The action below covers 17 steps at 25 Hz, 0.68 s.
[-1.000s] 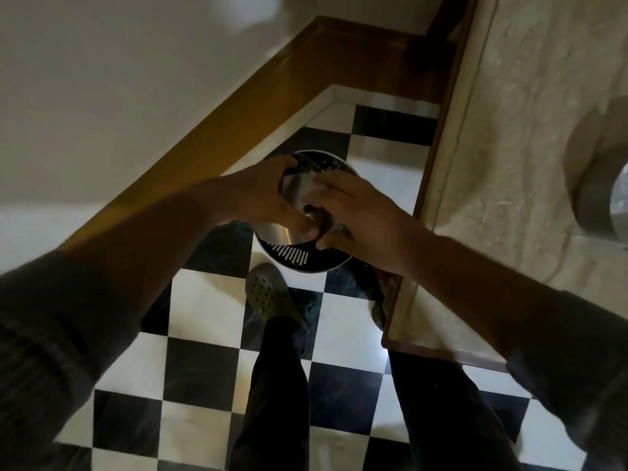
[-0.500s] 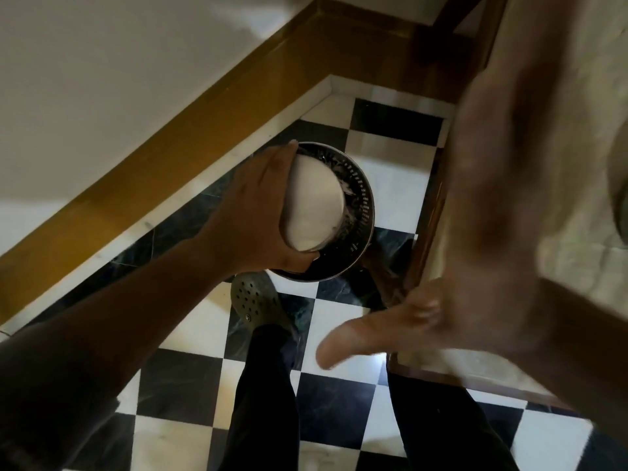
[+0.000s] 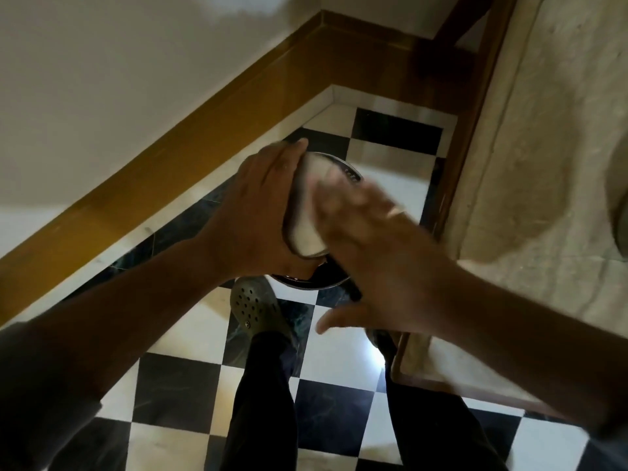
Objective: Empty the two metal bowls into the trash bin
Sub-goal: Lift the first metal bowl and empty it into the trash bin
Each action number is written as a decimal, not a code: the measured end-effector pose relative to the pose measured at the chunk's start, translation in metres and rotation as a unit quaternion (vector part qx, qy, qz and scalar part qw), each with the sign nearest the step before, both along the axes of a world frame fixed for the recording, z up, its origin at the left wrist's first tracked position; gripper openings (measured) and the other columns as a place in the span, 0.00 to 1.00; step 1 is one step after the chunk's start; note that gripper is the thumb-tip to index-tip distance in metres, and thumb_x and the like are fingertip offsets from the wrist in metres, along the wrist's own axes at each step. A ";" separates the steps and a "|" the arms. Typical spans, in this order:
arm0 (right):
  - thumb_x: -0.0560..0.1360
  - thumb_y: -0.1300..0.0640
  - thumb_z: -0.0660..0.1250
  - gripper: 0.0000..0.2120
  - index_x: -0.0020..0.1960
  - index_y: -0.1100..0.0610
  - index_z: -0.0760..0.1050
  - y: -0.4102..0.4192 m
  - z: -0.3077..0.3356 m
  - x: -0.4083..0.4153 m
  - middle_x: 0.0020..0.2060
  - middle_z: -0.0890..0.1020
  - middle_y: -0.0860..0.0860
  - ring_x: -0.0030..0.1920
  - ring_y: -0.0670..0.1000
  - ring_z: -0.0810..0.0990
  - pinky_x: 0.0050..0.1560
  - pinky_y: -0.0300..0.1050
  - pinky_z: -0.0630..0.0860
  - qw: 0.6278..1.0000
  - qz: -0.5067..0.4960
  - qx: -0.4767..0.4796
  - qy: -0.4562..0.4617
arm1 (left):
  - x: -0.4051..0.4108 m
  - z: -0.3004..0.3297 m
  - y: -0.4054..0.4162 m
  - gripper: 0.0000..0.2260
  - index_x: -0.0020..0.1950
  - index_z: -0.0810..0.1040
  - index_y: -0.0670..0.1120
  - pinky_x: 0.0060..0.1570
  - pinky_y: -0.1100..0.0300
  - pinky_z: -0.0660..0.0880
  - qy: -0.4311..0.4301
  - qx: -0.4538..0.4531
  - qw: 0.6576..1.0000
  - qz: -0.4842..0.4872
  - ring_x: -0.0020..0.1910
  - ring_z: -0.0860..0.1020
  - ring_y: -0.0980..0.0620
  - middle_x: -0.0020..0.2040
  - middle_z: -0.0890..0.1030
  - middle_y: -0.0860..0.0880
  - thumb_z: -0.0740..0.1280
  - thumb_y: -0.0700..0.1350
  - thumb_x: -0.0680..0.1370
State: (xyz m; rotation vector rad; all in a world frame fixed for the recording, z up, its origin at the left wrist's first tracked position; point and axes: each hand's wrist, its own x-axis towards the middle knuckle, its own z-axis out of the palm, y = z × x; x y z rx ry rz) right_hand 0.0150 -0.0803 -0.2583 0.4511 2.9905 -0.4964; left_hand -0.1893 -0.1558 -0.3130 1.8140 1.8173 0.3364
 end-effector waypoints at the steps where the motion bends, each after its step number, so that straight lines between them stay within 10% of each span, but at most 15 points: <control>1: 0.61 0.24 0.69 0.60 0.77 0.64 0.55 -0.011 -0.014 0.002 0.79 0.54 0.63 0.80 0.63 0.52 0.76 0.61 0.51 0.996 0.040 -0.002 -0.085 | 0.002 -0.001 -0.001 0.55 0.76 0.60 0.34 0.67 0.52 0.65 -0.001 0.002 1.000 -0.007 0.68 0.69 0.39 0.71 0.70 0.34 0.73 0.67 0.60; 3: 0.63 0.32 0.73 0.55 0.77 0.62 0.58 -0.017 -0.034 0.004 0.78 0.58 0.63 0.78 0.66 0.56 0.75 0.62 0.55 0.987 0.070 0.002 -0.144 | 0.001 -0.002 -0.005 0.54 0.75 0.60 0.34 0.67 0.50 0.66 -0.007 -0.007 1.000 -0.010 0.68 0.70 0.39 0.71 0.71 0.34 0.71 0.67 0.61; 9: 0.76 0.60 0.66 0.20 0.67 0.64 0.74 -0.003 -0.034 -0.006 0.66 0.76 0.65 0.68 0.65 0.75 0.66 0.48 0.71 0.991 -0.092 -0.078 0.065 | 0.002 0.013 0.005 0.45 0.74 0.65 0.48 0.58 0.65 0.71 -0.197 -0.132 0.964 0.119 0.64 0.71 0.55 0.69 0.73 0.49 0.74 0.63 0.61; 13: 0.76 0.59 0.69 0.19 0.66 0.59 0.74 0.007 -0.031 -0.017 0.57 0.76 0.56 0.54 0.49 0.74 0.51 0.19 0.65 0.881 -0.324 -0.344 0.016 | -0.004 0.022 -0.002 0.20 0.67 0.70 0.48 0.58 0.49 0.78 -0.434 -0.250 0.747 0.438 0.63 0.77 0.43 0.63 0.77 0.46 0.63 0.56 0.78; 17: 0.79 0.59 0.64 0.15 0.64 0.60 0.77 -0.004 -0.043 -0.025 0.55 0.81 0.59 0.52 0.50 0.77 0.46 0.33 0.70 0.780 -0.468 -0.411 -0.053 | 0.013 0.029 -0.010 0.21 0.69 0.73 0.50 0.62 0.42 0.75 -0.452 -0.276 0.649 0.546 0.63 0.77 0.42 0.67 0.78 0.44 0.58 0.58 0.80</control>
